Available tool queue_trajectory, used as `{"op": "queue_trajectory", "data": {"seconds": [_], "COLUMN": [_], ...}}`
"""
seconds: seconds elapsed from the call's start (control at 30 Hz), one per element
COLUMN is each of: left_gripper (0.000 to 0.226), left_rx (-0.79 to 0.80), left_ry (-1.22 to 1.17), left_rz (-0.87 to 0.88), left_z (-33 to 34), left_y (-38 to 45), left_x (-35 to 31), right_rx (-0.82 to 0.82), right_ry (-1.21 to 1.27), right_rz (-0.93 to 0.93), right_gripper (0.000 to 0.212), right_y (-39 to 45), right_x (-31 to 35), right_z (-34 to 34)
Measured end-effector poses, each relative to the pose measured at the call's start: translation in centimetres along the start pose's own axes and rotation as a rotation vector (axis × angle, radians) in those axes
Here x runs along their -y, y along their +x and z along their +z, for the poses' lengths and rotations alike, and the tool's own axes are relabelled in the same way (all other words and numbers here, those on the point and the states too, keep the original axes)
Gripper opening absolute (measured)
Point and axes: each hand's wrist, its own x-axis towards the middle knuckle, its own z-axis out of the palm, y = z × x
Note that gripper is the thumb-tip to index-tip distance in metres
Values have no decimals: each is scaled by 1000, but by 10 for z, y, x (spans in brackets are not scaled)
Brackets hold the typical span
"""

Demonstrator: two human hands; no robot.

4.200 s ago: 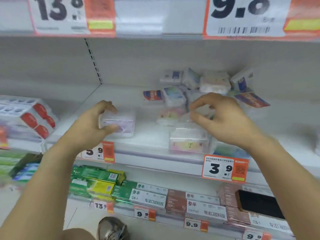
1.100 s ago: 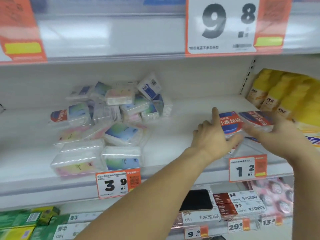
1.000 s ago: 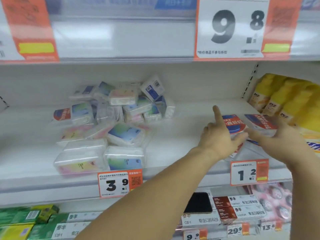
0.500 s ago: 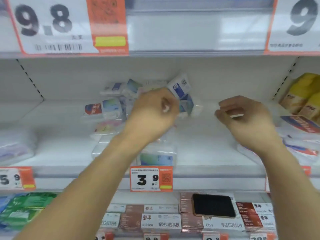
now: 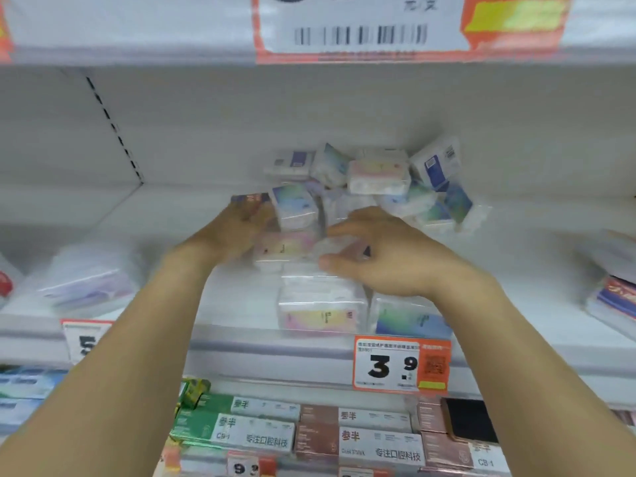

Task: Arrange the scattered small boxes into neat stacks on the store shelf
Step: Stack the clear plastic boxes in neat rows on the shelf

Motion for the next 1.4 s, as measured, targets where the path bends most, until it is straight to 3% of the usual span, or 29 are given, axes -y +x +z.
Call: {"op": "queue_trajectory", "data": {"seconds": [0.1,0.17,0.27,0.37,0.5,0.63,0.7,0.83,0.93,1.03,1.2,1.4], "left_gripper": [35,37,59,62,74,44,34,23,20,19,24,10], "left_rx": [-47,-100,-60,-96,-203,-397,-452,-333,-238,-217,-217,-268], "left_ry": [250,307,137,-5,-42,-275,-280,-428,-580,-685,-794,-777], "left_rz": [-61,-102,-90,-46,-31,-13,-4,-44,-116,-134,-104,-13], "left_z": [-13,-18,-19,-22,-38,-55,-62,-67,-68,-74,-79,-52], "left_y": [6,6,2,-4,-12,-19,-23,-23,-25,-30,-42,-64], "left_x": [16,20,29,33,32,30,26,25,22,18,0,-42], "right_rx": [36,-43,-194,-290,-276,-154,-89,-219,-235,-316,-559,-557], "right_ry": [-15,-57,-53,-124,-130,-164,-224,-430,-482,-362,155,712], "right_rz": [51,43,-77,-186,-105,-38,-10,-44,-103,-185,-261,-61], "right_gripper": [55,54,48,40,40,69,77,47,37,36,25,15], "right_y": [4,7,27,70,132,170,183,198,189,160,92,18], "right_x": [8,14,29,37,40,41,39,37,41,50,56,51], "right_z": [-4,-7,-8,-12,-19,-13,-7,4,9,6,-1,-7]}}
